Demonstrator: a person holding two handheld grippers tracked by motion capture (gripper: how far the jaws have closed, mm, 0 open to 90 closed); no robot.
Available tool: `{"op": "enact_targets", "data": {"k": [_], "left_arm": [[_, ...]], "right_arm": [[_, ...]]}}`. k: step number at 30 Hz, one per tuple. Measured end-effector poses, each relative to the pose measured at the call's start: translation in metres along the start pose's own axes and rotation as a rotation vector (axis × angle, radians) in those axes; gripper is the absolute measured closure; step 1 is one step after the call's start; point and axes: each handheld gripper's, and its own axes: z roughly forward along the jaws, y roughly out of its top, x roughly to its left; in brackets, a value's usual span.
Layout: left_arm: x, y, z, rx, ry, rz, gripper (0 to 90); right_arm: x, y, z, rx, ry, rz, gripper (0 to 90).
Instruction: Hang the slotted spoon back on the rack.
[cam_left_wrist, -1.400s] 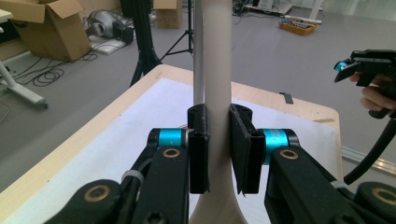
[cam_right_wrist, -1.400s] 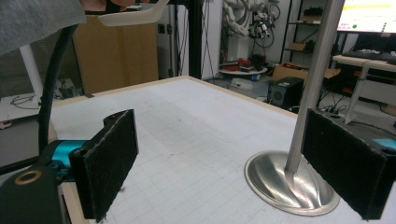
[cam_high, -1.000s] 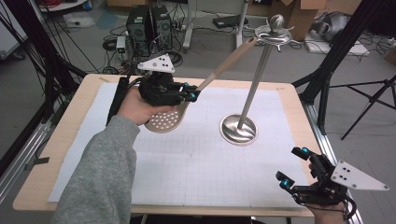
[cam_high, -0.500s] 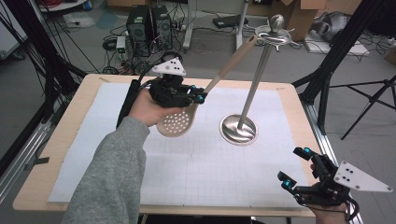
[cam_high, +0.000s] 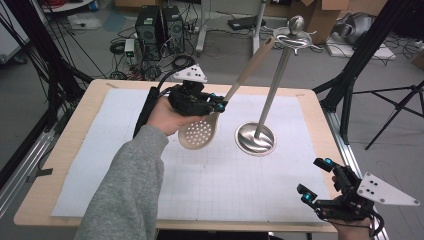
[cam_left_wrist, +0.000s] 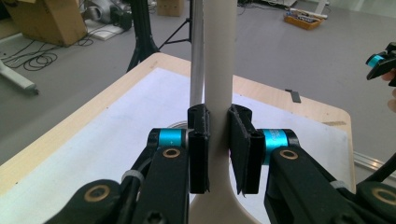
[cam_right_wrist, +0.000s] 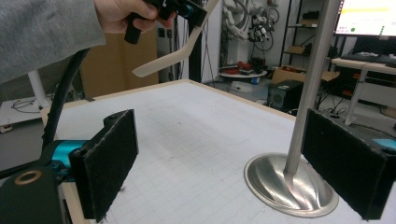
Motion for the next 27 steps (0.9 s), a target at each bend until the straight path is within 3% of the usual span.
{"op": "enact_targets", "data": {"k": [15, 27], "left_arm": [[-0.002, 0.000, 0.023, 0.032, 0.003, 0.007, 77.8], [-0.003, 0.000, 0.041, 0.029, 0.014, 0.004, 77.7]], "right_arm": [[-0.001, -0.001, -0.003, -0.013, -0.002, 0.007, 10.1], [-0.002, -0.003, -0.005, -0.007, -0.010, 0.006, 10.1]]}}
